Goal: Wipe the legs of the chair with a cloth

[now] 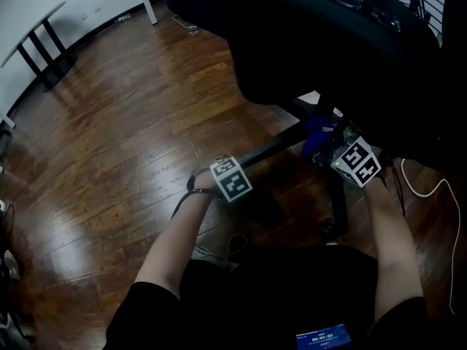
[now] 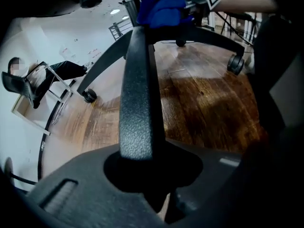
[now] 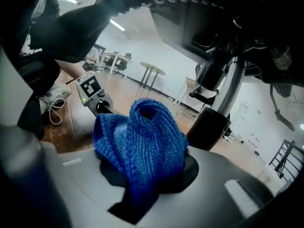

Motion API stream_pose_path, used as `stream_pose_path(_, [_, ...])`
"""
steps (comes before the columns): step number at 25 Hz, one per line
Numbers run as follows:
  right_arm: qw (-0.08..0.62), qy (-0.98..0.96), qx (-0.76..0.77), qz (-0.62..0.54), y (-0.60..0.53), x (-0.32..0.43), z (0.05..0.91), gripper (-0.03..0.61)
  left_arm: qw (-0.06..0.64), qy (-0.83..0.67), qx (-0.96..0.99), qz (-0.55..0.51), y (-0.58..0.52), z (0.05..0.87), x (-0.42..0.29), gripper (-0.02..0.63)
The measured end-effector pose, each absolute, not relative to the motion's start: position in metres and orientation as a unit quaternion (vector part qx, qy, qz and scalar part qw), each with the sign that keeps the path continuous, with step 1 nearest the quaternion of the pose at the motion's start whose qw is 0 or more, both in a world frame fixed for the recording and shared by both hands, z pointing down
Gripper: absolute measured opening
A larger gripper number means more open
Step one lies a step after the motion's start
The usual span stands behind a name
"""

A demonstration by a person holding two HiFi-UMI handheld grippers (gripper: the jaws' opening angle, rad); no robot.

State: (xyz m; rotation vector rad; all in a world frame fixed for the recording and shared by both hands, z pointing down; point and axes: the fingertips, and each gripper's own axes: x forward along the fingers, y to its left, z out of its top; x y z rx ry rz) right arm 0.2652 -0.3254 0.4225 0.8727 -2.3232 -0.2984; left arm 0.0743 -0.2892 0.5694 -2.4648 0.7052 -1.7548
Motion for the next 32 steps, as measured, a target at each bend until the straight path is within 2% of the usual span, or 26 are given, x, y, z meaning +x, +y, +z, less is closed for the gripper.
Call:
stream_pose_path(6, [0.319,-0.888,0.318,-0.088,-0.278,0.275,0.437,0.084,0.033,0.232,-0.795,-0.559,-0.294,0.570,0.080,0.081])
stream_pose_path(11, [0.366,-0.901,0.225,-0.056,-0.163,0.278,0.471,0.084,0.043,0.237,-0.802,-0.547,-0.292,0.570,0.079,0.081])
stream_pose_path(16, [0.351,-0.913,0.206,-0.020,-0.104,0.286,0.482,0.083,0.045,0.241,-0.803,-0.544,-0.293,0.568,0.077,0.081])
stream_pose_path(21, [0.376,-0.906,0.189,-0.050,-0.135,0.283,0.480,0.081,0.046,0.243,-0.801,-0.545,-0.294,0.568,0.079,0.081])
stream_pose_path(28, [0.341,-0.884,0.308,-0.085,-0.284,0.275,0.436,0.081,0.050,0.244,-0.804,-0.541,-0.294,0.566,0.080,0.081])
stream_pose_path(32, [0.327,-0.873,0.352,-0.083,-0.321,0.273,0.425,0.082,0.053,0.246,-0.803,-0.540,-0.296,0.567,0.081,0.081])
